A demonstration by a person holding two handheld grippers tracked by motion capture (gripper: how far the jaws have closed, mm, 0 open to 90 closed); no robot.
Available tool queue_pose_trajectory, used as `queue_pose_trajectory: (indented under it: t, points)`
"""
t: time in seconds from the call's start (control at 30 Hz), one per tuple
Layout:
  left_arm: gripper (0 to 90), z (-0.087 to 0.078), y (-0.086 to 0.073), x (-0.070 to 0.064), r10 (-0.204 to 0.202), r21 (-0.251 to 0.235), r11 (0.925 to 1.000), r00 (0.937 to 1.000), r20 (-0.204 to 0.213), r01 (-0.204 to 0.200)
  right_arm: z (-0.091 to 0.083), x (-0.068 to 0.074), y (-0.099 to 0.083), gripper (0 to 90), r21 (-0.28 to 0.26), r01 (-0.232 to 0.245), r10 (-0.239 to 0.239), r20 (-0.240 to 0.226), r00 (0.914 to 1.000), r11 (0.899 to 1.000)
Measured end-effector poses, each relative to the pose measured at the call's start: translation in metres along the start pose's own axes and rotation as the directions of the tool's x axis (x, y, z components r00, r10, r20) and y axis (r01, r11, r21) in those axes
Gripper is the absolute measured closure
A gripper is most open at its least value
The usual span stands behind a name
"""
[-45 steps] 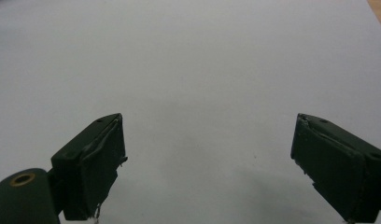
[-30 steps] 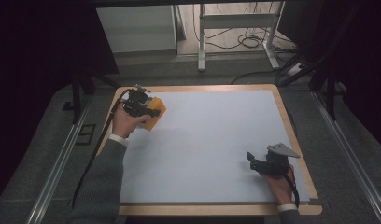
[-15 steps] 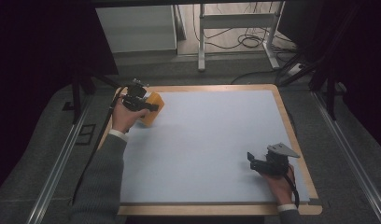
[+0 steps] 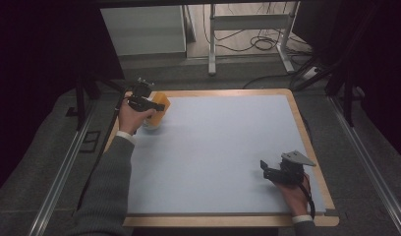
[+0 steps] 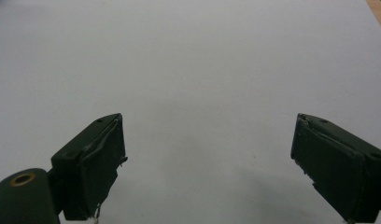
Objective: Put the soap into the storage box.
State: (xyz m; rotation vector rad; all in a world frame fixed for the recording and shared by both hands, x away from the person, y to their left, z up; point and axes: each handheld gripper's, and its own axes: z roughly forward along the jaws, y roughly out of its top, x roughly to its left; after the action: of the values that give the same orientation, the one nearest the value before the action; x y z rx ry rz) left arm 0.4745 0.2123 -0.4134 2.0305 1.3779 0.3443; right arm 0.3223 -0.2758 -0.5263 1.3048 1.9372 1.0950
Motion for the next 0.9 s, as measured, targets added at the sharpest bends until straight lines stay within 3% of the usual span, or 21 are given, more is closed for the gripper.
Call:
queue_pose_trajectory:
  t: [0.27,0.9]
  points:
    - [61.1,0.008,0.002,0.014,-0.037,0.018,0.9991,0.9993,-0.008,0.038,0.0,0.0,0.0,10.2,0.0,-0.004,0.004,-0.002,1.0,1.0]
    - [61.1,0.013,0.006,0.033,-0.104,0.002,0.9946,0.9945,-0.011,0.104,0.0,-0.001,0.0,10.2,-0.001,-0.007,0.007,-0.001,1.0,1.0]
